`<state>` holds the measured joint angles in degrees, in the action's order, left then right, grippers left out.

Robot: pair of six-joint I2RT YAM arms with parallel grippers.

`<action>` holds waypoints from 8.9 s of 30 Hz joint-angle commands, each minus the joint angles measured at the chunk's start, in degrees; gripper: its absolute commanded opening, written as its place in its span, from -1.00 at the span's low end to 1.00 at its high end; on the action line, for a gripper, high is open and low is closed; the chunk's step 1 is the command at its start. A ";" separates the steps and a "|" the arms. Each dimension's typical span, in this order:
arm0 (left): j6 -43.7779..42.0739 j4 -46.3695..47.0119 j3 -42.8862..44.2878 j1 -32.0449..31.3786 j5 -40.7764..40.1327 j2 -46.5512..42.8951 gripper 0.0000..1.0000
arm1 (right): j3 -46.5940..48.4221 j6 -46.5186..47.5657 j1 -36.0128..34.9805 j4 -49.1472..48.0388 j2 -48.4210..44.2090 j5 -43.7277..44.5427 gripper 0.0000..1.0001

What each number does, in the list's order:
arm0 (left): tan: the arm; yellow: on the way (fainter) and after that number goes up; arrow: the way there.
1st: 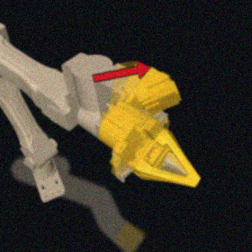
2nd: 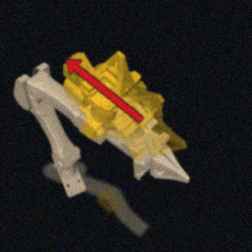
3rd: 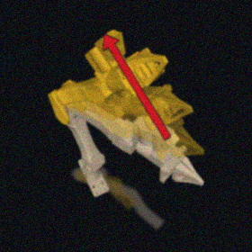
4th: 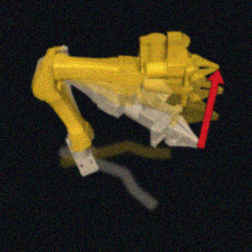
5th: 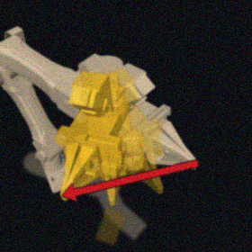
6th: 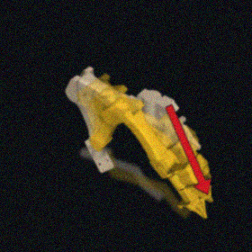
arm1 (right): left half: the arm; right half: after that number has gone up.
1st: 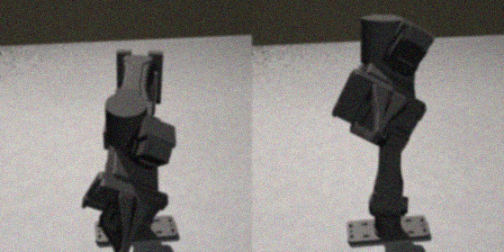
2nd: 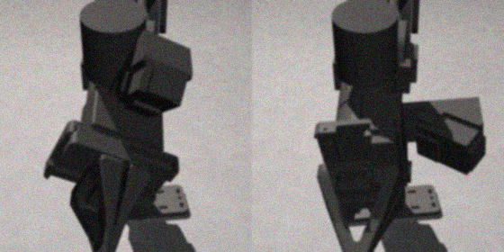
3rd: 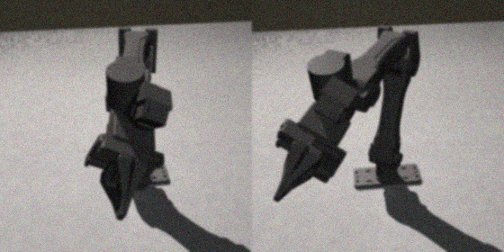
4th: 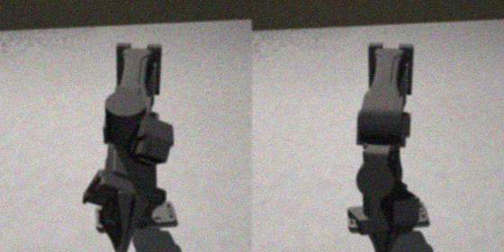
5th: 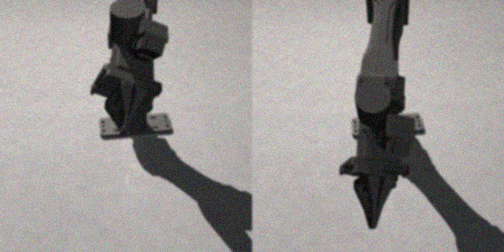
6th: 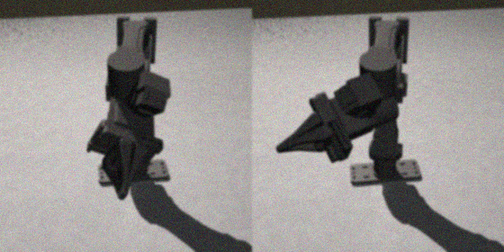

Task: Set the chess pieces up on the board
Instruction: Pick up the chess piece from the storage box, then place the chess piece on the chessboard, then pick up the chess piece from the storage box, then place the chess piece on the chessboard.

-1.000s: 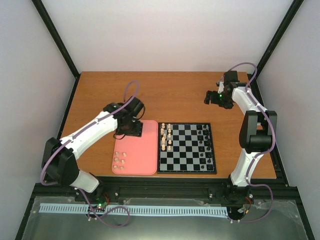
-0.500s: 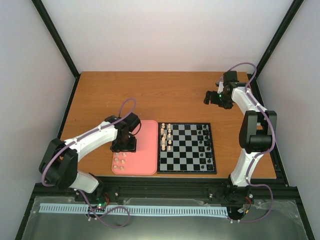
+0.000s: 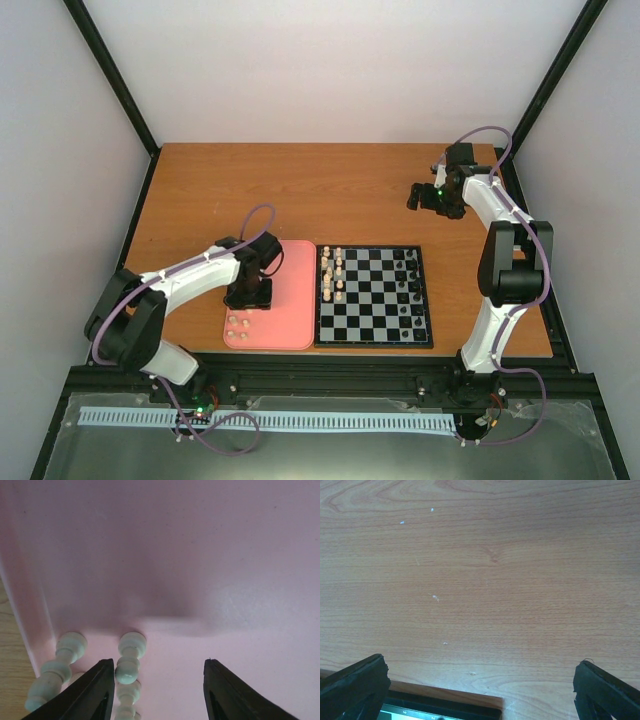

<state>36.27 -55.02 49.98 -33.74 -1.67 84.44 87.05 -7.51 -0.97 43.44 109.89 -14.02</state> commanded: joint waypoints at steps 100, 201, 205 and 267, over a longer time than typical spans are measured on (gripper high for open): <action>-16.43 0.60 35.63 -23.70 9.67 31.16 -0.90 | -5.98 -0.93 -0.55 -2.77 -4.68 2.07 1.00; -2.16 -3.25 -0.25 14.18 2.66 0.52 -0.70 | -7.86 0.85 -1.15 -2.66 -4.24 3.21 1.00; -3.00 -3.47 0.13 14.14 2.96 0.24 -0.96 | -7.94 0.73 -1.14 -2.66 -4.60 3.18 1.00; 4.71 -5.21 33.72 -22.51 5.29 25.45 -0.94 | -4.38 -0.51 -1.06 -0.81 -6.51 -0.04 1.00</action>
<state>40.32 -60.64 81.82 -55.46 3.97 108.77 81.30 -8.01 -1.67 42.78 103.33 -13.76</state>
